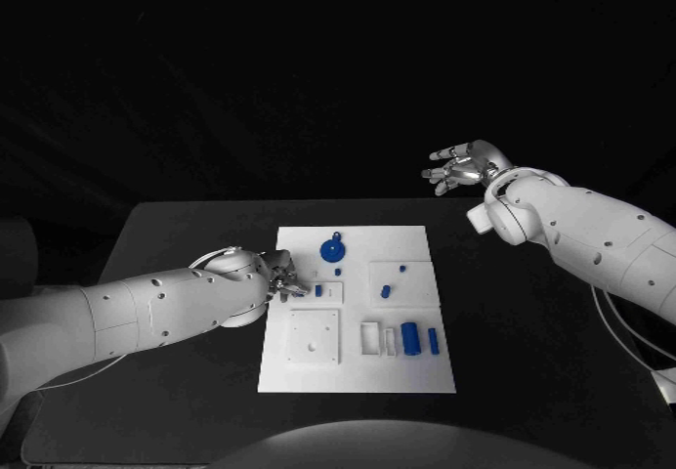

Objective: Assemble the parts on the task board

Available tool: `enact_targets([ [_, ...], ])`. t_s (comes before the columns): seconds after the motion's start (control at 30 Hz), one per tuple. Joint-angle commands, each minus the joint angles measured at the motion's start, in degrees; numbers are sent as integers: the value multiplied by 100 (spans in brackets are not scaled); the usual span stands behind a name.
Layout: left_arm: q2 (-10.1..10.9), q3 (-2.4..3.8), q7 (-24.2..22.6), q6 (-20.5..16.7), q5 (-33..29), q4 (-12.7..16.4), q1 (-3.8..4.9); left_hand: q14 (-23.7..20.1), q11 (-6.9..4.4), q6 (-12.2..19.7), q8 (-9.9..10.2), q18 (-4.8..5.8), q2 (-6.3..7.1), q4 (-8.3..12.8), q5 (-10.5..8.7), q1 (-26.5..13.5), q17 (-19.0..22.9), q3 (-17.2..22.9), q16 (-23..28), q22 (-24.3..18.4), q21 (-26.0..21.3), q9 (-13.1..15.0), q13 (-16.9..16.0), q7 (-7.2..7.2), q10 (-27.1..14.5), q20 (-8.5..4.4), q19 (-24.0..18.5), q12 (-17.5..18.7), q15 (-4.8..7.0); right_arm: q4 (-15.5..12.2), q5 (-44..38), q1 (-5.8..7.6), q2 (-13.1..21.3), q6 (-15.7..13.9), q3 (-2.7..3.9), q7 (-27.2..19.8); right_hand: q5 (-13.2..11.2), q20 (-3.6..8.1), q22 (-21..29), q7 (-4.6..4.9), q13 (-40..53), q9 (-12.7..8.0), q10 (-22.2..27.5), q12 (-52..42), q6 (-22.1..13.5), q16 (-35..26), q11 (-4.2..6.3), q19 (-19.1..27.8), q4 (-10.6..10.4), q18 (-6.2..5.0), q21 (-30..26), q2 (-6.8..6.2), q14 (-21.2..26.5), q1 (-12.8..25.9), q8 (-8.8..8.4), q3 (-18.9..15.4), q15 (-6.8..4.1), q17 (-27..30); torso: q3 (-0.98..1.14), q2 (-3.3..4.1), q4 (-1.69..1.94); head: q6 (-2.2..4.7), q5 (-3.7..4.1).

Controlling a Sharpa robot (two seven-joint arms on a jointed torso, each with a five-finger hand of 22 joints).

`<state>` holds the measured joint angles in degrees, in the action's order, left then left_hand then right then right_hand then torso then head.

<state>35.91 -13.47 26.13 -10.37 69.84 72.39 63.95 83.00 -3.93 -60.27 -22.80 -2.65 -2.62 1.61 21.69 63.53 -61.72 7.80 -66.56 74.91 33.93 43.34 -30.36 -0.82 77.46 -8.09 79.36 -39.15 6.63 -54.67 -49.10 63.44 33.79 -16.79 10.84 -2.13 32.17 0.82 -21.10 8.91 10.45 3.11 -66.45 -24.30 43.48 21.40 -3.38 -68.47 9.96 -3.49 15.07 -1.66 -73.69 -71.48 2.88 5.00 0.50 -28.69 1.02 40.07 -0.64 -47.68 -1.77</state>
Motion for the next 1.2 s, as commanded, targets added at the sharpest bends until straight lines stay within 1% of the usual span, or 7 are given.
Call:
enact_targets([
  [0.03,-4,-24,81,193,-14,-18,-33,26,-33,28,-30,70,-13,3,36,7,0,41,-17,219,-9,23,-8,-8,-12,3,28,-3,19,1,9,-2,6,52,3,7,32,-3,5,13,-1,0,35,-24,-14,7,9,40,-8,30,30,-3,25,28,18,3,-10,2,2,1,0,3,5],
  [0.1,-6,-24,82,186,-14,-21,-33,25,-32,33,-29,70,-8,-9,31,-10,3,35,-14,220,-7,28,-8,-8,-13,2,28,-3,20,0,9,-2,5,53,3,6,32,-3,5,13,-1,0,35,-24,-14,7,9,40,-8,30,30,-3,25,28,18,3,-10,2,4,1,1,5,8],
  [0.2,-9,-24,82,168,-14,-29,-33,24,-33,37,-27,70,4,-30,12,-34,9,20,-8,219,-9,35,-9,-8,-14,1,29,-5,21,-1,9,-2,4,54,3,6,32,-3,5,13,-1,0,35,-24,-14,7,9,40,-8,30,30,-3,25,28,18,3,-10,2,2,3,-1,2,14],
  [0.27,-11,-24,82,150,-14,-37,-34,22,-31,45,-21,70,17,-64,-8,-61,16,-2,0,216,-16,39,-10,-5,-19,0,28,-4,22,-1,9,-3,4,55,3,6,32,-3,5,13,-1,0,35,-24,-14,7,9,40,-8,30,30,-3,25,28,18,3,-10,2,2,2,0,12,12],
  [0.43,-20,-24,81,115,-14,-54,-34,22,-31,42,12,70,44,-193,-40,-63,29,-72,13,212,-33,32,-15,-1,-26,-3,29,-13,24,0,9,-4,4,56,3,6,32,-3,5,13,-1,0,35,-24,-14,7,9,40,-8,30,30,-3,25,28,18,3,-10,2,1,3,0,9,15],
  [0.83,-62,-23,79,102,-11,-102,-33,17,-33,26,21,73,118,-366,-69,-46,41,-187,23,212,-47,45,-16,0,-31,-4,33,-17,25,9,9,-14,-3,61,3,6,32,-3,5,13,-1,0,35,-24,-14,7,9,40,-8,30,30,-3,25,28,18,3,-10,2,2,1,-2,10,27],
  [1.2,-95,-22,99,138,-9,-121,-33,17,-28,20,27,72,180,-443,-86,-57,44,-266,25,208,-68,47,-17,3,-39,-4,29,-19,26,10,9,-16,-8,65,3,4,33,-4,19,13,-3,0,38,-21,-14,5,7,47,-6,31,39,-6,28,33,18,1,-8,4,2,1,1,17,41],
])
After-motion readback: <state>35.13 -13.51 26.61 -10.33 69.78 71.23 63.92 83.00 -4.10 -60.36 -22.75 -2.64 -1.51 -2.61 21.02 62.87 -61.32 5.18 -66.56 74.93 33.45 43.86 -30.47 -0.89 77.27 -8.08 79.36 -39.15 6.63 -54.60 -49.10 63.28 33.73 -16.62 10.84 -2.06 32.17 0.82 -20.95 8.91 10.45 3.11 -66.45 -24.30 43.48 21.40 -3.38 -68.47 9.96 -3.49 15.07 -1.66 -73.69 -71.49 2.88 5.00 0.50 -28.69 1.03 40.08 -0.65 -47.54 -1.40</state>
